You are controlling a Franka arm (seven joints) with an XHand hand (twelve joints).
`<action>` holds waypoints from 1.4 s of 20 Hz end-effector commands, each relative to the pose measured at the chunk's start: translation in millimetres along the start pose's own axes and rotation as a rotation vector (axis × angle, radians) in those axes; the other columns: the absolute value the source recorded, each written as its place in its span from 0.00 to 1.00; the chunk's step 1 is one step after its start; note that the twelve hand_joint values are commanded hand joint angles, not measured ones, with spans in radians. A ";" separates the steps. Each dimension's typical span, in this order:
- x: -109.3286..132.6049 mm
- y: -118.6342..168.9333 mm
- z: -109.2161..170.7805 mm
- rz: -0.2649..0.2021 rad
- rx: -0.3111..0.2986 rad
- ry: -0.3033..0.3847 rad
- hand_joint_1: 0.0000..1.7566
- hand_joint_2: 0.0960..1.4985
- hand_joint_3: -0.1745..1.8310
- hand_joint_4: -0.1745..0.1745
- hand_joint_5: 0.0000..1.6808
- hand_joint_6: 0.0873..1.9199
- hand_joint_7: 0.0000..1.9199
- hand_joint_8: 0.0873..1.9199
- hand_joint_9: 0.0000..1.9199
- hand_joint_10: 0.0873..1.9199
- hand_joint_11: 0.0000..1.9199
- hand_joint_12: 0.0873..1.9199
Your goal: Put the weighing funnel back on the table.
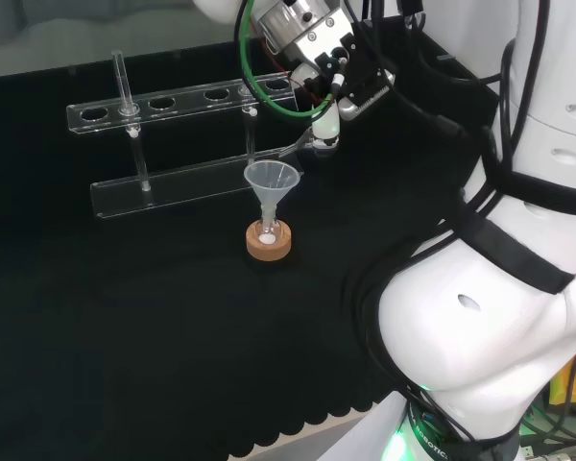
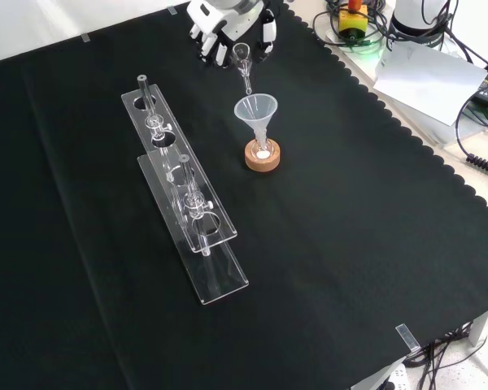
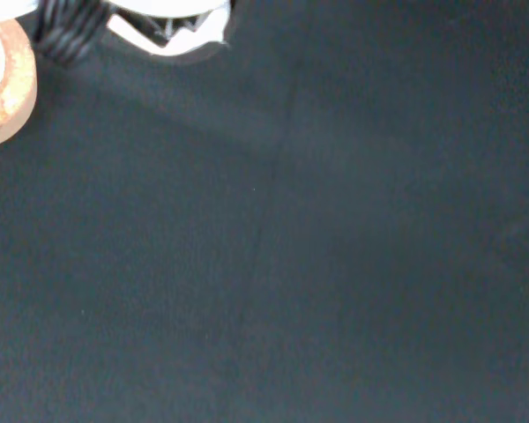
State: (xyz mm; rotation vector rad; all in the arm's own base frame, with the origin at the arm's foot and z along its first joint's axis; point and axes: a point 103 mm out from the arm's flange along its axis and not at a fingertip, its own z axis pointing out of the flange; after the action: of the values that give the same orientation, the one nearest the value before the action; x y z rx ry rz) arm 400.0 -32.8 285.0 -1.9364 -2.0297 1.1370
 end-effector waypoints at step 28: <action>-48.9 59.3 70.9 0.044 -0.164 0.220 0.61 0.42 0.45 1.00 0.67 0.48 0.22 0.29 0.37 0.26 0.18 0.67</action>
State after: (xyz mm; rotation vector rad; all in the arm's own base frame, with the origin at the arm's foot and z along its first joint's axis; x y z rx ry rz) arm 410.4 -96.3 248.2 -2.0830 -2.0543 0.7909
